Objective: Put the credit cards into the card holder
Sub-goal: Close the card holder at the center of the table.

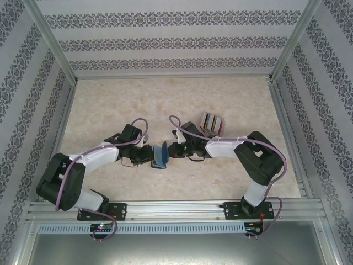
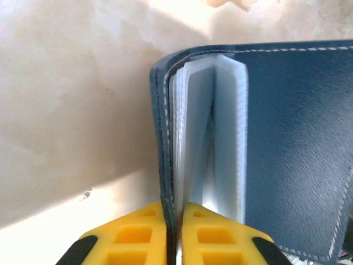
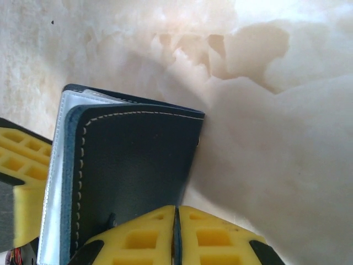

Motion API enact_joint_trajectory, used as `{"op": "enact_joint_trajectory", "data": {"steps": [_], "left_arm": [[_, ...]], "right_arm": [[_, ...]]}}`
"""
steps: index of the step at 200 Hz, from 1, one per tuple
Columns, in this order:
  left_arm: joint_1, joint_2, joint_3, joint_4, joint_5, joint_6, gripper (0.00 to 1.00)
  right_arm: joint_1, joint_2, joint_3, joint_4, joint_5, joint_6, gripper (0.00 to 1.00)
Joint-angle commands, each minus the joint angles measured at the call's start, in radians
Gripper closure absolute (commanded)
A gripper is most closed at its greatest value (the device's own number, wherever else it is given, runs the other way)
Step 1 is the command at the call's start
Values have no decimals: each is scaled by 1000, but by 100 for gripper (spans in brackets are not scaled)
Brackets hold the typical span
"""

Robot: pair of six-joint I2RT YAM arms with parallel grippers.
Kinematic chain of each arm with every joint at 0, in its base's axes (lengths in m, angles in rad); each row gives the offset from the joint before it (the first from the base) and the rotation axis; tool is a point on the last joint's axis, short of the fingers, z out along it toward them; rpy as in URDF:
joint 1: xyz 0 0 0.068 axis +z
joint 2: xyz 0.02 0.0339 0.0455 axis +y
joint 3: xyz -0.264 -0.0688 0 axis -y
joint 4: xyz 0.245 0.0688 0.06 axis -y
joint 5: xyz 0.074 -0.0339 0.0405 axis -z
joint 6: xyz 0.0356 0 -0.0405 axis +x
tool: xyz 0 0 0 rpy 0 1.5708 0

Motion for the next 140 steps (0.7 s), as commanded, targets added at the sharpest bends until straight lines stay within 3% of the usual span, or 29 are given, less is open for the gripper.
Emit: {"op": "enact_joint_trajectory", "data": {"steps": [1,29,47,73,108,140], "left_arm": [[-10,-24,45,-51,-31,24,91],[-11,-22,111,-196,-91,45,100],[-10,-17,138,-237,-108,35,100],[-10,-5,155,-253,-101,5,100],[-11,23,181,-284,-87,-12,100],[-14,46,196,-307,-97,-8,100]], "right_arm": [[-26,24,-38,-17,-4,5,90],[-59,2,-45,-52,-5,-25,81],[-90,-38,-83,-49,13,-38,68],[-108,-146,-185,69,-6,-57,67],[-4,-315,-276,106,99,-140,65],[54,-285,-241,92,140,-121,57]]}}
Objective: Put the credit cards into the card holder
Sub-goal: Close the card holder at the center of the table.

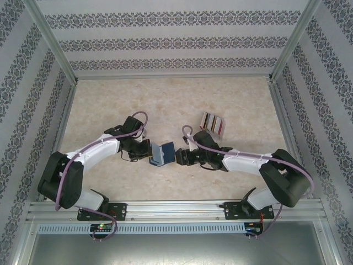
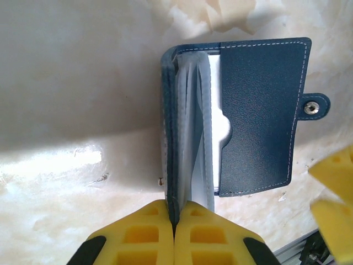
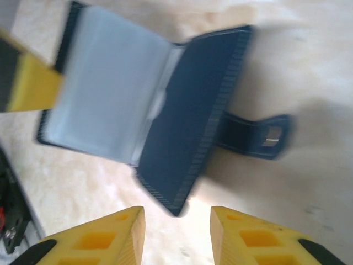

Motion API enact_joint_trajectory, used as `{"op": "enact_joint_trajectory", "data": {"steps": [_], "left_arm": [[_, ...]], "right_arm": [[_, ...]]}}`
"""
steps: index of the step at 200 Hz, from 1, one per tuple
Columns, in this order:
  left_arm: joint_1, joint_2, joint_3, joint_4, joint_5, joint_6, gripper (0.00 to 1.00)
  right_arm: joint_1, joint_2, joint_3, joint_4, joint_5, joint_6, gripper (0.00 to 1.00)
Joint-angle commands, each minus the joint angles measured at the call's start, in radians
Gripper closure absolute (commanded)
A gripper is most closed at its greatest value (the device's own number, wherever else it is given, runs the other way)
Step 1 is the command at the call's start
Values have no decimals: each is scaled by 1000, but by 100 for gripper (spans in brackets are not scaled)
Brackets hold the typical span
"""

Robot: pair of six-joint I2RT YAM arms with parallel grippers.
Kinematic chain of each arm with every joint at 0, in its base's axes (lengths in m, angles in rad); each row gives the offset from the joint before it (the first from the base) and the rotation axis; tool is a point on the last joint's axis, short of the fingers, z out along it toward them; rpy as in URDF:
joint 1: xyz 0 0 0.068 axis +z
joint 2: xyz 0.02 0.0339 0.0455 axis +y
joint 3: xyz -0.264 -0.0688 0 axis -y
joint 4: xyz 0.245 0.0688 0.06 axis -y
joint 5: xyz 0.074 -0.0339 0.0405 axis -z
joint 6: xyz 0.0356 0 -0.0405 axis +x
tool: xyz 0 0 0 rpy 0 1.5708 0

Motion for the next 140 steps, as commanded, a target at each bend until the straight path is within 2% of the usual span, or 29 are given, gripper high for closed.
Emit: {"op": "enact_joint_trajectory", "data": {"steps": [1,12,37,65,86,113,140], "left_arm": [[-14,15,25,-59,-14,-6,100],[-17,14,28,-65,-23,-2,100],[-16,4,23,-75,-24,-11,100],[-16,-12,8,-41,8,-70,100],[-17,-18,3,-36,21,-99,100],[-18,-18,8,-39,34,-111,100],[-19,-27,20,-60,46,-114,100]], "right_arm": [[22,25,20,22,57,-22,57],[29,36,26,45,51,-3,54],[95,55,74,44,67,21,53],[217,90,47,183,208,73,55],[278,111,82,153,338,96,49],[310,119,96,127,487,29,45],[311,166,176,50,481,-57,41]]}}
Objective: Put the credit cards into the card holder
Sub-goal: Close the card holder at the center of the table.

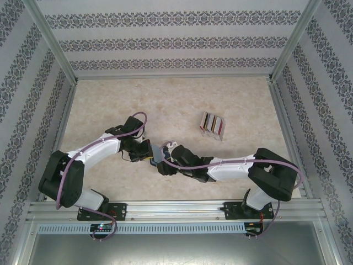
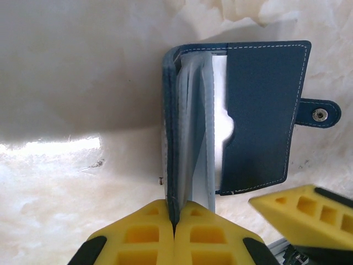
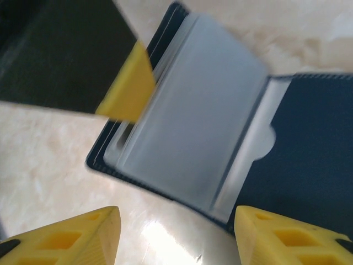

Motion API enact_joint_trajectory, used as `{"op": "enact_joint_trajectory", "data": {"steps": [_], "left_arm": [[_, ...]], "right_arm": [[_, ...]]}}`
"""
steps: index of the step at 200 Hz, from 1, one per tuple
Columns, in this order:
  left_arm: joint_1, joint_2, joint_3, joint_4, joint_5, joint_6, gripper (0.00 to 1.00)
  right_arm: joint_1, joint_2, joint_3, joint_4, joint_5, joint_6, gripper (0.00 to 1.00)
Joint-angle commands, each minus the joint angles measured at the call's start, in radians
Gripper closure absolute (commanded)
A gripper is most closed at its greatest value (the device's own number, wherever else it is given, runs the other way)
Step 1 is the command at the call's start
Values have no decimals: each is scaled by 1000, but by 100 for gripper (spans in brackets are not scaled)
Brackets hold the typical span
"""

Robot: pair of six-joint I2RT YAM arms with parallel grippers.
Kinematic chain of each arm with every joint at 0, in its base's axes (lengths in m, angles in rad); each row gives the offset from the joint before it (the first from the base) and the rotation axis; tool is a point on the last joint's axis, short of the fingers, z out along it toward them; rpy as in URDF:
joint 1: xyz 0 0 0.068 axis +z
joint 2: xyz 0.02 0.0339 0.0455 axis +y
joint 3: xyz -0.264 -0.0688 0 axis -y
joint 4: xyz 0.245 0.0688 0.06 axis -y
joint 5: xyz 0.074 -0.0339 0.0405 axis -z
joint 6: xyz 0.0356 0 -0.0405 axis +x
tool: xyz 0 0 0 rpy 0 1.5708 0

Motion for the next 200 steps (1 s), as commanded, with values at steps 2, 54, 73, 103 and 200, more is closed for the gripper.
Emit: {"op": "enact_joint_trajectory", "data": {"steps": [2,54,73,103,200], "left_arm": [[-12,-30,16,-40,30,-27,100],[-12,-21,26,-48,67,-53,100],[-13,-23,32,-61,54,-57,100],[-12,-9,59,-85,65,-49,100],[-13,-37,55,-113,69,-35,100]], "right_arm": [[6,42,83,-52,86,-85,41],[6,58,109,-90,115,-193,43],[6,31,76,-56,64,-243,44],[13,-15,20,-20,-17,-324,39],[-16,32,103,-82,113,-437,40]]}}
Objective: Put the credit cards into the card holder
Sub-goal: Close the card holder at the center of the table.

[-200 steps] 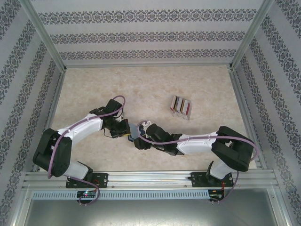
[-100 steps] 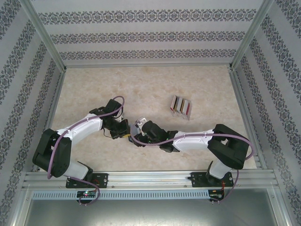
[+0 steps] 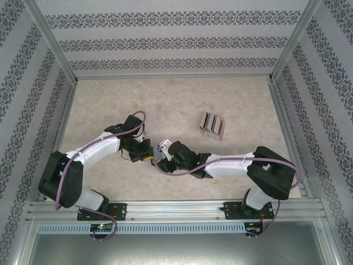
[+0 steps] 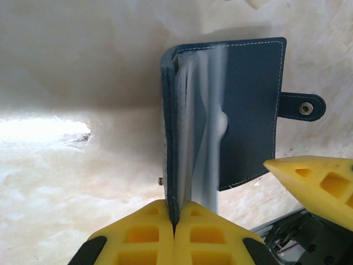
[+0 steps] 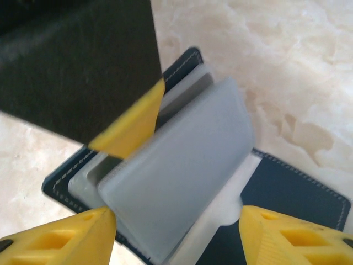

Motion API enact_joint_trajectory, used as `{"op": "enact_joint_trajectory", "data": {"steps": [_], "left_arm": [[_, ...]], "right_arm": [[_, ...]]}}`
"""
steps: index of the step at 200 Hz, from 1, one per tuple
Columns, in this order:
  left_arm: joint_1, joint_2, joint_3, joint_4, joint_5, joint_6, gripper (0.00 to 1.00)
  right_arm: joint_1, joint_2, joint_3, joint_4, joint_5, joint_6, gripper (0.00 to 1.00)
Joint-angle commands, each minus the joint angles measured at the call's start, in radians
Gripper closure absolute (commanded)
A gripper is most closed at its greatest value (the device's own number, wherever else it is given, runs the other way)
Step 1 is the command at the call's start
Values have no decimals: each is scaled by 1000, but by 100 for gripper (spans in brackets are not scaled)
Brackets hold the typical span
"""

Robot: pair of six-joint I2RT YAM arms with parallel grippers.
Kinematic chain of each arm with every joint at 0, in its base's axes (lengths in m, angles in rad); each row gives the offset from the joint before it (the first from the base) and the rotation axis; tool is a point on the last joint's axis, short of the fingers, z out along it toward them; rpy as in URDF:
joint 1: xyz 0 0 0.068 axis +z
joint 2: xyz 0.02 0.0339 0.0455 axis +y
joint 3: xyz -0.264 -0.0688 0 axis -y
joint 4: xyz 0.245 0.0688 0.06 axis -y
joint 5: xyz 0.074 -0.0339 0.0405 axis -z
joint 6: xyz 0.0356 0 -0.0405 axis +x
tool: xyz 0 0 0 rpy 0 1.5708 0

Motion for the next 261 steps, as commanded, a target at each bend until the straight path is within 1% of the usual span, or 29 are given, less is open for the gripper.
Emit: {"op": "enact_joint_trajectory", "data": {"steps": [1,15,43,59,68,80,104,133,145,154,165,187,205,219,237,261], "left_arm": [[-12,-34,21,-49,22,6,100],[-12,-29,27,-63,20,5,100],[-12,-21,43,-72,50,-6,100],[-12,-26,54,-91,35,5,100],[-13,-28,56,-93,29,8,100],[-12,-33,48,-83,26,6,100],[-12,-27,26,-58,31,-3,100],[-12,-23,26,-61,26,9,100],[-11,-21,32,-68,12,21,94],[-12,-13,37,-71,7,33,85],[-13,0,41,-70,12,40,78],[-11,22,30,-34,39,41,72],[-12,35,32,-17,56,48,65],[-12,39,37,-13,55,50,63],[-11,41,39,15,62,43,63],[-13,47,58,29,77,38,66]], "right_arm": [[-7,17,32,-15,69,-49,40],[-7,19,31,-14,76,-69,40],[2,16,17,0,23,-112,41],[1,20,14,-13,41,-122,41],[-4,28,15,-17,28,-127,41],[-10,44,20,-19,-4,-114,42],[-9,83,39,-24,-43,-88,48],[-10,107,28,-37,-33,-56,51],[-11,115,26,-52,-37,-55,51],[-12,122,24,-61,-36,-49,52],[-15,132,26,-61,-47,-43,55],[-18,149,35,-50,-87,-31,66],[-19,161,32,-23,-108,-20,69],[-24,172,32,-4,-127,-7,70],[-24,177,30,11,-148,7,70],[-34,171,11,45,-168,36,68]]}}
